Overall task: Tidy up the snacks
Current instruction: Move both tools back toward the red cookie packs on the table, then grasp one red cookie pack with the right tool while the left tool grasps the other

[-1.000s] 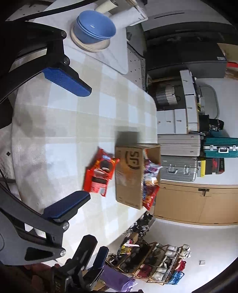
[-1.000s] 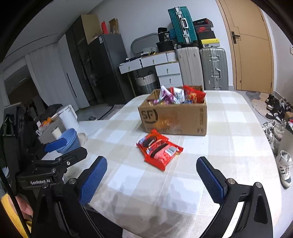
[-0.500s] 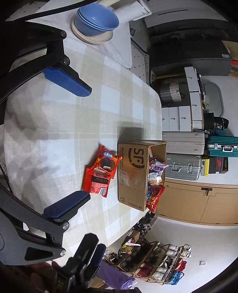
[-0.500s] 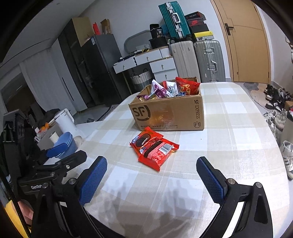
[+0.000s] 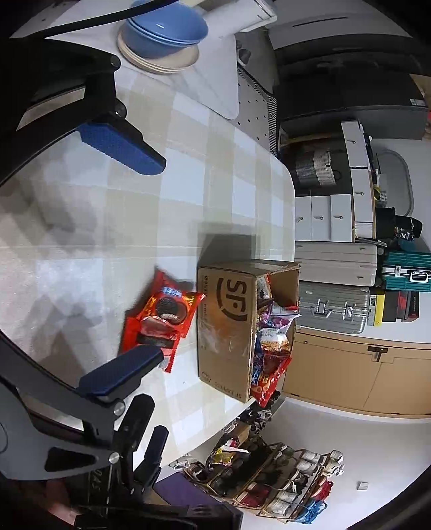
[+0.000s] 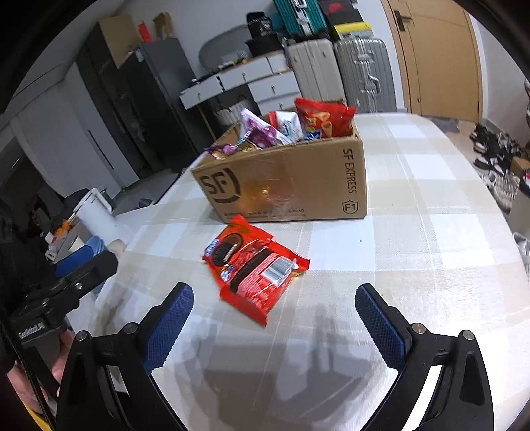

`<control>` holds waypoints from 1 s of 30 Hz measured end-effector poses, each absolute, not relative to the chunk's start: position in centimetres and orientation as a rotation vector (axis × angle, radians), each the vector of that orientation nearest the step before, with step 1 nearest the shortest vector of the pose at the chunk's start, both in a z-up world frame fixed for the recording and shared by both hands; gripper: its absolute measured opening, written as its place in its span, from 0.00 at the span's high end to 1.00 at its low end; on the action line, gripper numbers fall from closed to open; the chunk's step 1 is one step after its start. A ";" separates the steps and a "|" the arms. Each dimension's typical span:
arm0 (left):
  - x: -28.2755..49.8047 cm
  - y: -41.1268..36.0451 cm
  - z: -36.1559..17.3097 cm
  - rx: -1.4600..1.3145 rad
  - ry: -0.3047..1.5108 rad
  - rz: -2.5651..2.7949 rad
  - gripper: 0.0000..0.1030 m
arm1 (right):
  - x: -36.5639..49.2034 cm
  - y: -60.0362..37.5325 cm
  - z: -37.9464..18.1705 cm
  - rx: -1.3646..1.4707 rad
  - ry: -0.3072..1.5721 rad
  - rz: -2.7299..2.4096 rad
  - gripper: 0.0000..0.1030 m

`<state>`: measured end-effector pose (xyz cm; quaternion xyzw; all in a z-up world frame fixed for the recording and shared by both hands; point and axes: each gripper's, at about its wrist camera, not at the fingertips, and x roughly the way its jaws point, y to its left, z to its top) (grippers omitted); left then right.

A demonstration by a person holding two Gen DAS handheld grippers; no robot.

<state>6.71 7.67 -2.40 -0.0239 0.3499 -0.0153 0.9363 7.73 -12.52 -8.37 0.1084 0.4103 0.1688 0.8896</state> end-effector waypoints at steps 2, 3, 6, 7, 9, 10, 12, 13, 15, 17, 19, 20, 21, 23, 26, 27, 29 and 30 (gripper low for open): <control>7.7 7.7 -2.5 -0.041 0.715 -0.031 0.00 | 8.9 -12.3 -8.9 0.225 0.875 0.336 0.03; 8.2 7.7 -2.5 -0.037 0.715 -0.029 0.00 | 9.5 -12.2 -9.1 0.227 0.890 0.331 0.03; 10.3 7.9 -2.8 -0.039 0.723 -0.033 0.00 | 10.9 -11.6 -10.0 0.232 0.923 0.332 0.03; 10.7 8.1 -2.9 -0.042 0.727 -0.034 0.00 | 11.3 -11.3 -10.3 0.223 0.936 0.329 0.03; 12.0 8.3 -3.2 -0.048 0.738 -0.035 0.00 | 12.2 -10.7 -11.0 0.198 0.961 0.311 0.03; 12.6 8.5 -3.4 -0.051 0.745 -0.034 0.00 | 12.7 -10.5 -11.4 0.191 0.976 0.305 0.03; 13.7 8.7 -3.8 -0.056 0.753 -0.024 0.00 | 13.4 -10.2 -12.0 0.191 0.994 0.302 0.03; 14.2 8.8 -4.0 -0.056 0.755 -0.031 0.00 | 13.7 -10.0 -12.1 0.191 0.995 0.304 0.03; 15.1 8.8 -4.3 -0.042 0.758 -0.032 0.00 | 14.2 -9.5 -12.4 0.168 1.002 0.306 0.03; 15.6 8.8 -4.8 -0.036 0.768 -0.038 0.00 | 14.6 -8.8 -13.0 0.137 1.024 0.307 0.03; 16.2 8.7 -5.3 -0.027 0.788 -0.049 0.00 | 14.6 -8.1 -13.3 0.100 1.021 0.307 0.05; 16.2 8.6 -5.4 -0.027 0.796 -0.054 0.00 | 14.6 -7.7 -13.3 0.079 1.023 0.319 0.07; 16.2 8.6 -5.6 -0.031 0.803 -0.057 0.00 | 14.6 -7.2 -13.3 0.050 1.020 0.316 0.14; 16.5 8.7 -6.0 -0.042 0.824 -0.064 0.00 | 14.3 -6.8 -13.3 0.024 1.005 0.337 0.28; 16.3 8.9 -6.4 -0.037 0.834 -0.060 0.00 | 13.8 -6.4 -13.0 0.001 0.999 0.361 0.39; 16.2 8.9 -6.5 -0.037 0.836 -0.058 0.00 | 13.7 -6.5 -13.0 0.011 0.997 0.375 0.44; 16.1 9.1 -6.7 -0.039 0.843 -0.050 0.00 | 13.5 -6.7 -12.8 0.030 1.001 0.404 0.53; 16.1 9.3 -6.9 -0.041 0.847 -0.046 0.00 | 13.4 -6.7 -12.8 0.032 0.999 0.405 0.54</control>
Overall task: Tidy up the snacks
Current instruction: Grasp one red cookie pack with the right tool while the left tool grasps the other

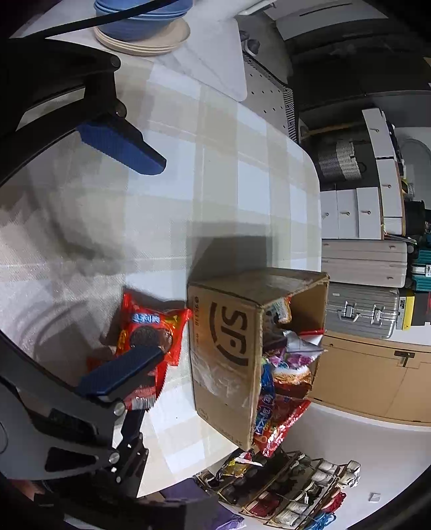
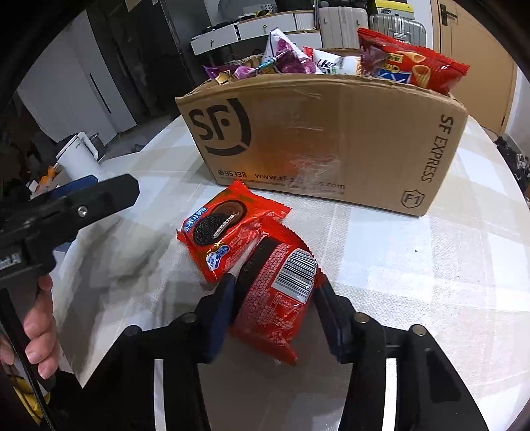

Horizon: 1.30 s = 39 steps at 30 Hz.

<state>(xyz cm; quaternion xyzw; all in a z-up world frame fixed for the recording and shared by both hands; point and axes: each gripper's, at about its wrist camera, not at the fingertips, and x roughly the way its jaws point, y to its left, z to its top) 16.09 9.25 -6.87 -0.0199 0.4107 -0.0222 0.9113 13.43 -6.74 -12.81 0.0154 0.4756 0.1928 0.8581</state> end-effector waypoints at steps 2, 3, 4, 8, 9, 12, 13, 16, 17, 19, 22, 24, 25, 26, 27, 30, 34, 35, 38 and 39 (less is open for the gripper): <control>16.0 9.5 -7.1 -0.046 0.855 -0.037 0.00 | 13.3 -7.1 -13.0 0.058 1.000 0.415 0.55; 16.0 9.7 -7.3 -0.052 0.862 -0.035 0.00 | 13.3 -7.3 -13.0 0.071 1.002 0.419 0.55; 15.9 9.8 -7.3 -0.057 0.866 -0.034 0.00 | 13.3 -7.6 -13.0 0.082 1.003 0.421 0.56; 15.7 10.4 -7.6 -0.062 0.869 -0.018 0.00 | 13.4 -9.2 -12.7 0.148 1.002 0.415 0.56; 15.7 10.5 -7.6 -0.063 0.868 -0.015 0.00 | 13.4 -9.6 -12.6 0.165 0.999 0.413 0.56; 15.7 10.6 -7.8 -0.074 0.878 -0.014 0.00 | 13.1 -11.1 -12.4 0.199 0.993 0.398 0.56; 15.7 10.6 -7.9 -0.078 0.881 -0.015 0.00 | 13.1 -11.3 -12.3 0.207 0.992 0.398 0.56; 15.9 10.3 -8.3 -0.085 0.900 -0.021 0.00 | 13.2 -11.5 -11.8 0.210 0.981 0.395 0.56; 15.8 10.1 -8.3 -0.082 0.902 -0.022 0.00 | 13.1 -11.7 -11.7 0.212 0.975 0.396 0.56; 15.9 9.6 -8.5 -0.067 0.906 -0.023 0.00 | 12.5 -11.9 -11.6 0.215 0.969 0.396 0.56; 16.1 8.7 -8.8 -0.057 0.917 -0.032 0.00 | 11.9 -12.9 -11.3 0.224 0.962 0.400 0.56; 16.3 8.2 -9.0 -0.054 0.927 -0.040 0.00 | 11.5 -13.5 -11.1 0.230 0.956 0.402 0.56; 16.5 7.8 -9.1 -0.053 0.930 -0.044 0.00 | 11.4 -13.9 -11.0 0.235 0.953 0.404 0.56; 16.7 7.4 -9.2 -0.053 0.934 -0.050 0.00 | 11.3 -14.4 -10.9 0.244 0.952 0.410 0.56; 16.9 7.0 -9.3 -0.052 0.935 -0.054 0.00 | 11.2 -14.8 -10.9 0.254 0.949 0.414 0.56; 17.7 5.7 -9.7 -0.037 0.940 -0.059 0.00 | 11.0 -16.1 -10.7 0.279 0.946 0.415 0.56; 18.9 3.3 -10.7 0.016 0.955 -0.073 0.00 | 10.6 -17.6 -10.4 0.310 0.938 0.421 0.56; 19.1 2.8 -11.0 0.035 0.959 -0.076 0.00 | 10.5 -18.0 -10.4 0.309 0.937 0.421 0.56; 19.6 1.2 -11.8 0.107 0.968 -0.073 0.05 | 10.4 -18.7 -10.4 0.307 0.937 0.425 0.56; 19.7 0.9 -12.0 0.124 0.973 -0.059 0.08 | 10.4 -18.8 -10.4 0.310 0.938 0.425 0.56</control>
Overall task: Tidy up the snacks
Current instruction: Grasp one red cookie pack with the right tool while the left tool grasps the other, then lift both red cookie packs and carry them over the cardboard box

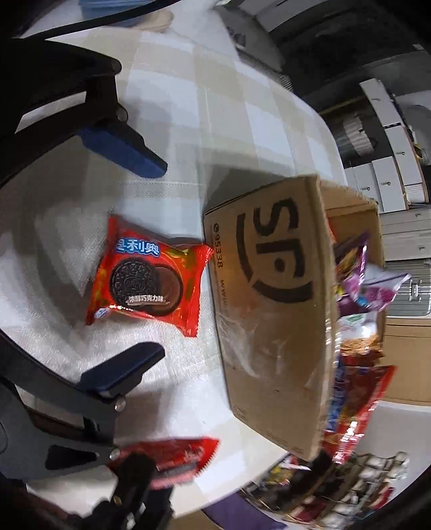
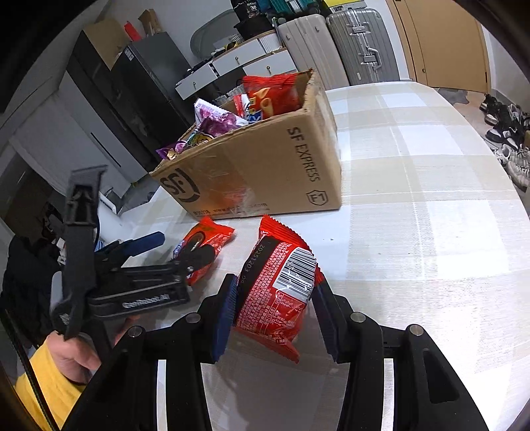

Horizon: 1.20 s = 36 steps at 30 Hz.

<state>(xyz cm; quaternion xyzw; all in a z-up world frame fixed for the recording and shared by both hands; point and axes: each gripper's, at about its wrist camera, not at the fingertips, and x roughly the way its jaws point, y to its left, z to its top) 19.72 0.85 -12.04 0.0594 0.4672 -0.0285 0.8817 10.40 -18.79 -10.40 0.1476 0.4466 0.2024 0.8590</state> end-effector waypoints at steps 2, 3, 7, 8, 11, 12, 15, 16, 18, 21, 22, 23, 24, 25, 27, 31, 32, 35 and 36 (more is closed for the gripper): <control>20.0 0.6 -12.4 0.119 0.988 -0.068 0.16 | 10.4 -19.3 -10.4 0.327 0.938 0.426 0.56; 20.1 0.4 -12.6 0.113 0.997 -0.075 0.23 | 10.5 -19.4 -10.4 0.333 0.937 0.425 0.56; 20.5 0.5 -12.9 0.076 1.025 -0.090 0.43 | 10.4 -19.4 -10.2 0.336 0.932 0.432 0.56; 20.6 0.6 -12.8 0.068 1.026 -0.083 0.46 | 10.2 -19.3 -10.1 0.330 0.932 0.434 0.56; 20.7 0.9 -12.6 0.043 1.027 -0.076 0.57 | 10.2 -19.0 -10.3 0.326 0.935 0.435 0.56; 20.8 1.0 -12.7 0.043 1.026 -0.079 0.59 | 10.5 -18.8 -10.6 0.328 0.937 0.435 0.56; 20.4 1.0 -12.7 0.052 1.023 -0.088 0.60 | 10.9 -18.7 -11.0 0.331 0.946 0.425 0.56; 20.4 0.8 -12.6 0.065 1.020 -0.081 0.60 | 10.9 -18.6 -11.1 0.332 0.951 0.424 0.56; 20.1 0.7 -12.6 0.077 1.021 -0.080 0.60 | 11.2 -18.4 -11.6 0.329 0.967 0.419 0.56; 19.9 0.7 -12.3 0.063 1.033 -0.092 0.60 | 11.4 -18.2 -12.1 0.324 0.981 0.412 0.56; 19.8 0.7 -12.3 0.061 1.036 -0.093 0.60 | 11.4 -18.2 -12.1 0.323 0.982 0.410 0.56; 19.8 0.7 -12.2 0.060 1.037 -0.096 0.60 | 11.5 -18.2 -12.2 0.324 0.982 0.407 0.56; 19.8 0.7 -12.1 0.058 1.036 -0.096 0.60 | 11.6 -18.2 -12.2 0.324 0.981 0.406 0.56; 19.6 0.7 -12.2 0.058 1.034 -0.097 0.60 | 11.6 -18.2 -12.2 0.325 0.980 0.404 0.56; 19.5 0.9 -11.8 0.053 1.032 -0.099 0.60 | 11.7 -18.2 -12.2 0.326 0.977 0.401 0.56; 18.7 1.6 -11.7 0.029 1.032 -0.098 0.60 | 11.9 -18.1 -12.2 0.326 0.975 0.396 0.56; 18.7 2.0 -11.6 0.028 1.030 -0.094 0.60 | 11.9 -18.1 -12.2 0.327 0.974 0.393 0.56; 17.9 2.8 -11.3 0.020 1.030 -0.094 0.60 | 11.7 -17.9 -12.2 0.330 0.971 0.387 0.56; 17.6 3.1 -11.1 0.012 1.030 -0.095 0.60 | 11.3 -17.9 -12.0 0.334 0.967 0.386 0.56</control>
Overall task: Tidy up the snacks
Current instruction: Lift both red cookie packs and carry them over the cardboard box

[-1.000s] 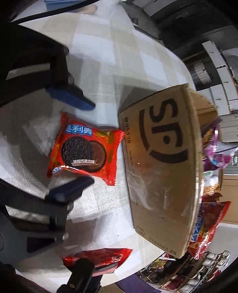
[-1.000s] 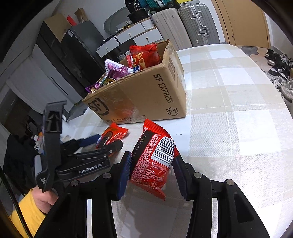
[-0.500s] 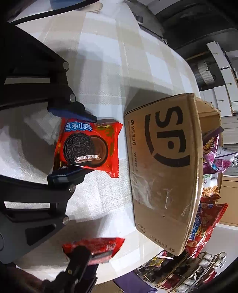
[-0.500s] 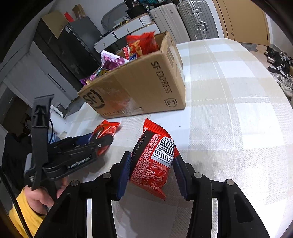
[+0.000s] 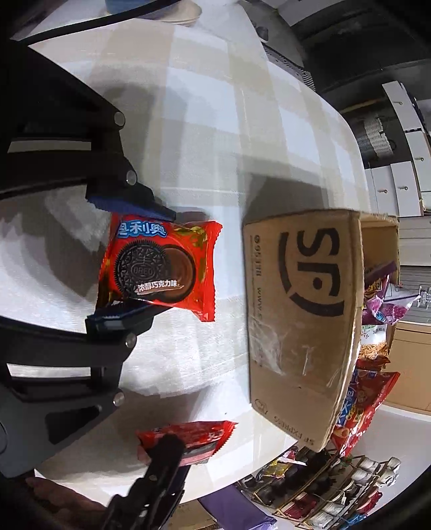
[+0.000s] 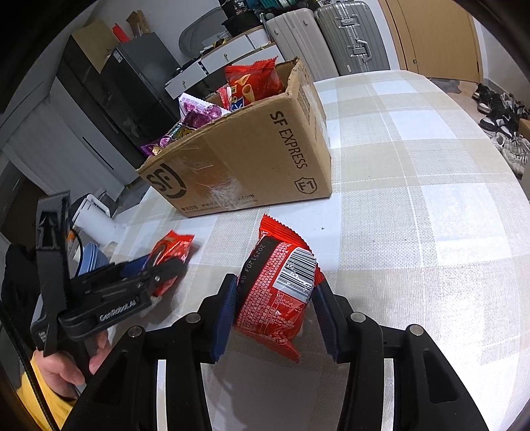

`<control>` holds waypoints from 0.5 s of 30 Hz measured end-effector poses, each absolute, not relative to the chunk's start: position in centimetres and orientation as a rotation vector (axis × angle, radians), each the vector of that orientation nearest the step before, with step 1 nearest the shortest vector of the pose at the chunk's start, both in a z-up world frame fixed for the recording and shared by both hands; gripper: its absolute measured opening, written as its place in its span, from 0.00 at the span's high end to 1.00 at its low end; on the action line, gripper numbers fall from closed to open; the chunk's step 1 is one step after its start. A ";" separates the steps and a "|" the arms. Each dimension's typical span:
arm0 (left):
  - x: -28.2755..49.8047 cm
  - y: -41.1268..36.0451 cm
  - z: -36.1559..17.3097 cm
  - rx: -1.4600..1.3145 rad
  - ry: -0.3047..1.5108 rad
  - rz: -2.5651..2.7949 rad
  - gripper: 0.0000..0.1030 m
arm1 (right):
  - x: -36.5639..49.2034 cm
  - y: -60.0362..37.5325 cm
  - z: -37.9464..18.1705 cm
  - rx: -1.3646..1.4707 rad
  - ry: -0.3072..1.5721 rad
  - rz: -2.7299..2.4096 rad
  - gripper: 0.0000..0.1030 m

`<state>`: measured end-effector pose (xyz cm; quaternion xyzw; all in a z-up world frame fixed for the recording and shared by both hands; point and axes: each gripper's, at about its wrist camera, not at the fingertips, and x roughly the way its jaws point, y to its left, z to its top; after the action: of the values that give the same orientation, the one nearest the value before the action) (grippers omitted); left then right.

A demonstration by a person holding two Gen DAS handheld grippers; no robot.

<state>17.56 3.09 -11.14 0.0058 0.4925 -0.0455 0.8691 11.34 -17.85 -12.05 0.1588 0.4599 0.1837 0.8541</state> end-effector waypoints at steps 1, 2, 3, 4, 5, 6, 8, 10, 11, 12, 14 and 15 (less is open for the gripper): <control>17.2 3.4 -10.9 0.002 1.028 -0.096 0.60 | 11.2 -17.8 -11.9 0.338 0.964 0.387 0.56; 17.4 3.6 -10.8 -0.005 1.025 -0.097 0.60 | 11.0 -17.8 -11.7 0.342 0.960 0.388 0.56; 16.7 3.9 -10.8 -0.012 1.019 -0.096 0.60 | 10.7 -17.7 -11.6 0.344 0.955 0.390 0.56; 16.3 4.1 -10.5 -0.020 1.010 -0.094 0.60 | 10.4 -17.6 -11.4 0.343 0.950 0.392 0.56; 15.9 4.3 -10.4 -0.025 1.003 -0.091 0.60 | 10.1 -17.4 -11.2 0.338 0.944 0.395 0.56; 15.5 4.5 -10.1 -0.032 0.995 -0.089 0.60 | 9.7 -17.2 -11.0 0.330 0.938 0.397 0.56; 14.2 4.7 -9.9 -0.045 0.984 -0.085 0.60 | 8.8 -16.5 -10.5 0.303 0.922 0.401 0.56; 12.9 5.0 -9.5 -0.067 0.971 -0.079 0.60 | 8.0 -16.1 -10.2 0.292 0.913 0.412 0.56; 12.2 5.2 -9.4 -0.076 0.963 -0.081 0.60 | 7.5 -15.9 -10.1 0.292 0.909 0.418 0.56; 11.5 5.3 -9.2 -0.083 0.956 -0.083 0.60 | 7.2 -15.8 -9.9 0.293 0.908 0.420 0.56; 9.9 5.5 -8.7 -0.093 0.933 -0.082 0.60 | 6.2 -15.7 -9.6 0.299 0.899 0.417 0.56; 9.0 5.7 -8.3 -0.098 0.917 -0.081 0.60 | 5.8 -15.8 -9.5 0.306 0.892 0.414 0.56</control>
<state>8.98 5.71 -8.29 -0.0475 0.4422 -0.0393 0.8948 5.80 -15.75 -9.47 0.1466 0.4264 0.1978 0.8704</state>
